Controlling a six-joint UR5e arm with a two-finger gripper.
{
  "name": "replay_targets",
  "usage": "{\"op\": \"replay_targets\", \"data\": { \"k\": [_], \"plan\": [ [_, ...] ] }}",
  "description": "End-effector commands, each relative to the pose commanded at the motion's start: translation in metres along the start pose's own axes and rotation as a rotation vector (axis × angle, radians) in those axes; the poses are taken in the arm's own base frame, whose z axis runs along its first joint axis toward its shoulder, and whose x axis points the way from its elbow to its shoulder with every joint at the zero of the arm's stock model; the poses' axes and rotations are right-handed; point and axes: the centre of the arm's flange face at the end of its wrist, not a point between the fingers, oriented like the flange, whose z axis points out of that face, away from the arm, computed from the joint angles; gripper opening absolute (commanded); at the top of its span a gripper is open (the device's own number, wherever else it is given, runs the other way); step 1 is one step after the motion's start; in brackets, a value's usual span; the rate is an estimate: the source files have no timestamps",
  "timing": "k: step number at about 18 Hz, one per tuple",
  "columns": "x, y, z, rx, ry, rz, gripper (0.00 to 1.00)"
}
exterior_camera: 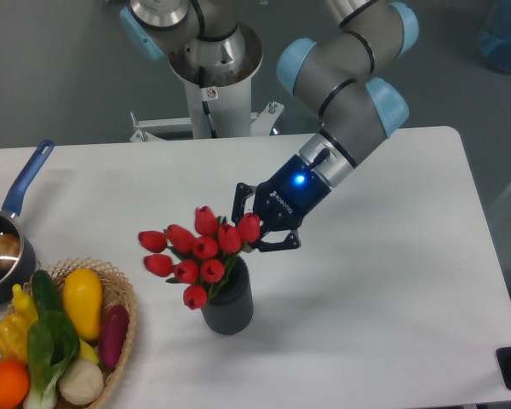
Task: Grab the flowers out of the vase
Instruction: 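Lower the gripper around the tulip stems and close it, then lift the gripped tulip bunch up out of the dark vase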
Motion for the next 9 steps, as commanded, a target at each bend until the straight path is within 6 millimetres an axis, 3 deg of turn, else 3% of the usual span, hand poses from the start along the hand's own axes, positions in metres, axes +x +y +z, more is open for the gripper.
{"op": "replay_targets", "data": {
  "k": [5,9],
  "plan": [
    [0.015,-0.024,-0.011,0.043,-0.006,-0.053,0.0],
    [0.032,-0.063,-0.032,0.135,-0.001,-0.094,0.0]
  ]
}}
